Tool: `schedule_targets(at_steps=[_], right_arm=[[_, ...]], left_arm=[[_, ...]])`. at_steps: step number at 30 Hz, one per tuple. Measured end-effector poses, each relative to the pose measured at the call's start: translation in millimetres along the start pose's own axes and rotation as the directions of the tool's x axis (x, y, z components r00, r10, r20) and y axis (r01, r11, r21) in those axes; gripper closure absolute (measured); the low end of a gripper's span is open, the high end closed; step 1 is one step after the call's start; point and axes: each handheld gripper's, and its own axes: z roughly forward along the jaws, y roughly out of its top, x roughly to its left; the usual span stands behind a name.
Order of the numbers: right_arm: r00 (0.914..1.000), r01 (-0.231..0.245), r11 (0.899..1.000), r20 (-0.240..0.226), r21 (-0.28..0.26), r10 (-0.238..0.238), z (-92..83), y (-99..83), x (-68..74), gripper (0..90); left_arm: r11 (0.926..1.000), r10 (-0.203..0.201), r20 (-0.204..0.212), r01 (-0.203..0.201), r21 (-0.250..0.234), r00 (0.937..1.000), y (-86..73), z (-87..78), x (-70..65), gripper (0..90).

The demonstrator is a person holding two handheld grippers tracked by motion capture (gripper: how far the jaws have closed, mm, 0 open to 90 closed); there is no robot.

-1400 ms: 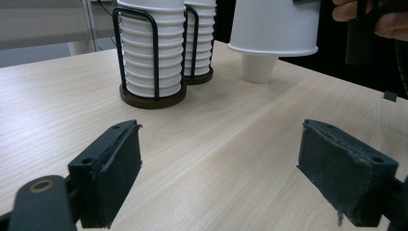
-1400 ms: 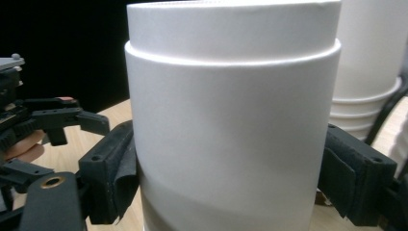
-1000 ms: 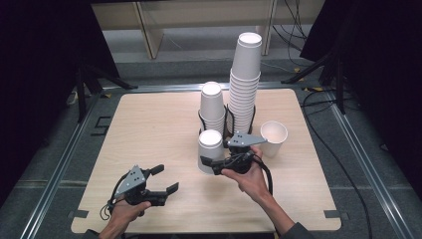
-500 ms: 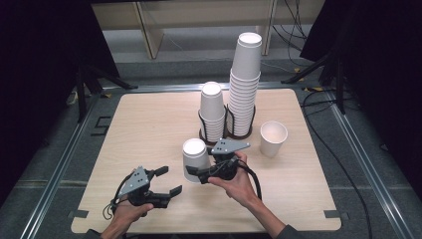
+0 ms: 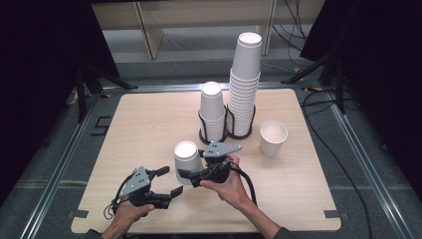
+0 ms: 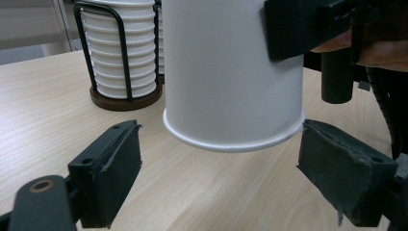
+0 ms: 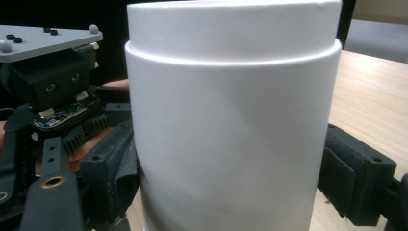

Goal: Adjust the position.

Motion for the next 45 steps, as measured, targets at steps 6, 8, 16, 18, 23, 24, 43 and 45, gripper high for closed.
schedule_targets(at_steps=[6,8,16,18,23,24,43,45], right_arm=[[1.0000,0.000,1.000,-0.007,-0.013,0.000,2.6,-0.5,0.7,17.9],[1.0000,0.005,1.000,-0.002,0.000,-0.005,2.9,-0.5,2.0,17.9],[0.9997,0.002,1.000,-0.023,-0.018,-0.003,9.3,-0.5,7.3,18.0],[0.9998,0.001,1.000,-0.020,-0.006,-0.001,9.3,-0.5,8.0,18.0],[0.9996,0.001,1.000,-0.028,-0.022,-0.002,12.3,-1.1,9.5,18.1],[0.9994,-0.001,1.000,-0.034,-0.025,0.000,13.2,-1.3,9.7,18.1],[0.9920,-0.041,0.999,-0.121,-0.019,0.038,26.5,-5.6,26.4,18.2],[0.9920,-0.021,0.999,-0.125,-0.029,0.017,27.7,-5.6,25.9,18.2]], left_arm=[[0.9994,0.010,-0.011,-0.010,0.032,0.9999,0.8,-2.0,-0.1,14.5],[0.9993,0.016,-0.010,-0.015,0.035,0.9998,0.8,-1.9,-0.1,14.5],[0.9995,0.010,-0.006,-0.010,0.030,0.9999,0.9,-1.7,-0.7,14.2],[0.9994,0.012,-0.005,-0.012,0.031,0.9999,0.9,-1.6,-0.6,14.2],[0.9995,0.015,0.004,-0.015,0.029,0.9999,0.9,-0.1,-1.4,14.0],[0.9996,0.009,0.007,-0.009,0.028,0.9999,0.6,0.7,-2.1,14.0],[0.9992,-0.004,0.021,0.003,0.041,0.9998,0.0,4.8,-3.7,2.9],[0.9991,-0.011,0.021,0.010,0.041,0.9997,-0.3,5.1,-3.7,2.5]])
